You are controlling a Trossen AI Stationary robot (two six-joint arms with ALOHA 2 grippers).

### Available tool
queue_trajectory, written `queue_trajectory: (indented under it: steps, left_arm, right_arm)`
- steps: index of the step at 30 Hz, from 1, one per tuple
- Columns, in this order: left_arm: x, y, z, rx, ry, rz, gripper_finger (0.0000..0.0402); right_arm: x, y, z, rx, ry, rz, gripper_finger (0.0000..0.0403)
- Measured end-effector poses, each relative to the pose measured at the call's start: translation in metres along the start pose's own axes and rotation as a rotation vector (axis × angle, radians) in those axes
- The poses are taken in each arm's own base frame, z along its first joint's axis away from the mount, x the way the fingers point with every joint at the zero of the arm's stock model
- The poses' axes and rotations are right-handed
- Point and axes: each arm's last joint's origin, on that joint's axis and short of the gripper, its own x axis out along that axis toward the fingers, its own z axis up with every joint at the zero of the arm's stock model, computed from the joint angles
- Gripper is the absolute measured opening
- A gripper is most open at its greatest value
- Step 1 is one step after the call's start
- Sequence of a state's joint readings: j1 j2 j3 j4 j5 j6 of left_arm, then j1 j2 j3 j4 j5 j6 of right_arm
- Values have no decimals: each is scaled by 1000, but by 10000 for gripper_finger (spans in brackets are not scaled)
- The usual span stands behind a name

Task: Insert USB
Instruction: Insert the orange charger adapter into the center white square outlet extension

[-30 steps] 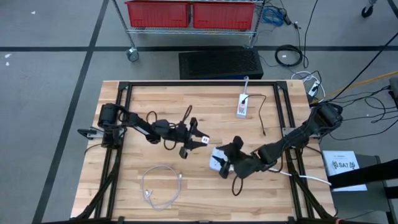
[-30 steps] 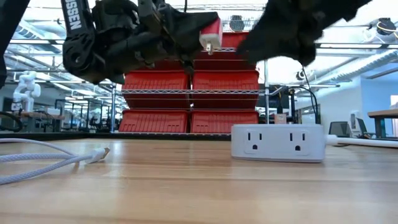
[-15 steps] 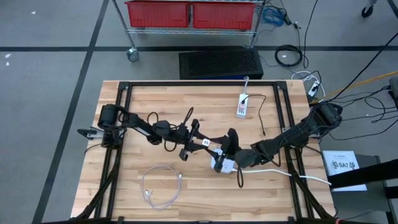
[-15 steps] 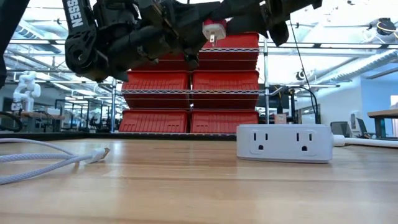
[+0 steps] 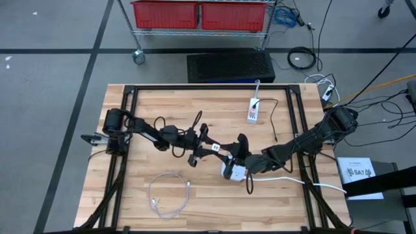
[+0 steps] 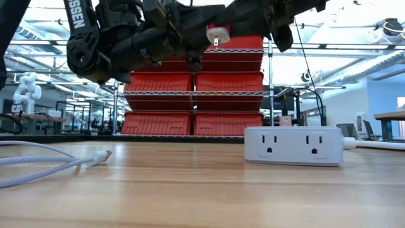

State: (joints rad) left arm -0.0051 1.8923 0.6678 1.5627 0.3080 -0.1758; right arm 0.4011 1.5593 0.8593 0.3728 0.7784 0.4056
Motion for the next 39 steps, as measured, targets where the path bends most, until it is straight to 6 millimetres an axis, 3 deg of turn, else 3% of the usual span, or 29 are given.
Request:
queue_trajectory:
  steps: [4,8,11,14,20,22,28,33,39]
  left_arm:
    - [0,0,-1,-23,2,2,155]
    - [1,0,0,-34,-2,7,194]
    - [1,0,0,-35,-2,9,196]
    - [1,0,0,-30,-3,11,164]
    - [-3,8,-1,-14,27,4,30]
    - [-7,15,-2,-18,45,-24,9]
    - [-16,28,-2,-85,135,-233,10]
    - [-17,30,-1,-106,143,-269,12]
    - [-5,22,-4,-162,180,-271,73]
  right_arm:
    - [-3,2,-2,4,10,4,111]
    - [-2,2,-3,-18,22,-2,111]
    - [-2,1,-6,-21,41,-7,111]
    - [-2,0,-8,-21,59,-12,111]
    - [-5,-1,-10,-55,105,13,111]
    - [-10,-1,-8,-70,132,42,111]
    - [-28,-3,3,-127,221,188,111]
    - [-26,-8,7,-135,254,244,111]
    - [-19,-17,8,-138,269,206,116]
